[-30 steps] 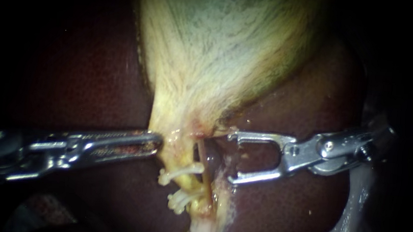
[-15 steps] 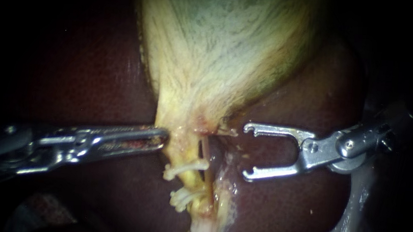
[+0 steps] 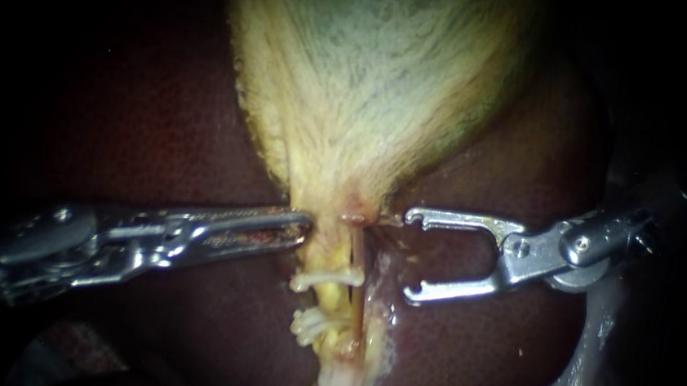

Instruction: Going back third clip left tube

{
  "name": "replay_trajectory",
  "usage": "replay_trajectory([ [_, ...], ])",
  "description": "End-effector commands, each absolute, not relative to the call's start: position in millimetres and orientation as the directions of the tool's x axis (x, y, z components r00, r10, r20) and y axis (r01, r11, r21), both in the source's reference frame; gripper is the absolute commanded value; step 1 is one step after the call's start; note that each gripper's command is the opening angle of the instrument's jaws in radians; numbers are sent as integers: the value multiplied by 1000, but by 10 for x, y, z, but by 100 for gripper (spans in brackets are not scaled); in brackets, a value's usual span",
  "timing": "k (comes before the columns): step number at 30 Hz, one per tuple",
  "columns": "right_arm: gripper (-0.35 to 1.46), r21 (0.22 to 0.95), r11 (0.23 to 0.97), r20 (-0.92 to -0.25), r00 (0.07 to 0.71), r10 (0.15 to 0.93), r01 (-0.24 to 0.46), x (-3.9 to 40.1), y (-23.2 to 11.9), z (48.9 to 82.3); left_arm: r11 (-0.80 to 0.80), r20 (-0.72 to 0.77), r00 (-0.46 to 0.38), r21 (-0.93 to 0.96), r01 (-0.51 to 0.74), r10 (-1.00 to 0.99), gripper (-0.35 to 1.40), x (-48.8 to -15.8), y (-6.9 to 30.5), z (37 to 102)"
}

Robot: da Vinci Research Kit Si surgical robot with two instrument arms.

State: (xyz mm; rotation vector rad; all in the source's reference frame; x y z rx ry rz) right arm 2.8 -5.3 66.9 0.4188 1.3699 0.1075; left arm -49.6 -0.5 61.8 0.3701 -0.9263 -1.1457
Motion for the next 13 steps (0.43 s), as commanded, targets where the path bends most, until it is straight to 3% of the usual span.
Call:
replay_trajectory([
  [1,60,351,922,-926,207,315,167,28,-53,669,405,435,108,679,613,-894,-35,-495,-6,616],
  [13,60,351,921,-926,207,315,167,27,-54,667,405,435,109,679,612,-894,-35,-494,-5,616],
])
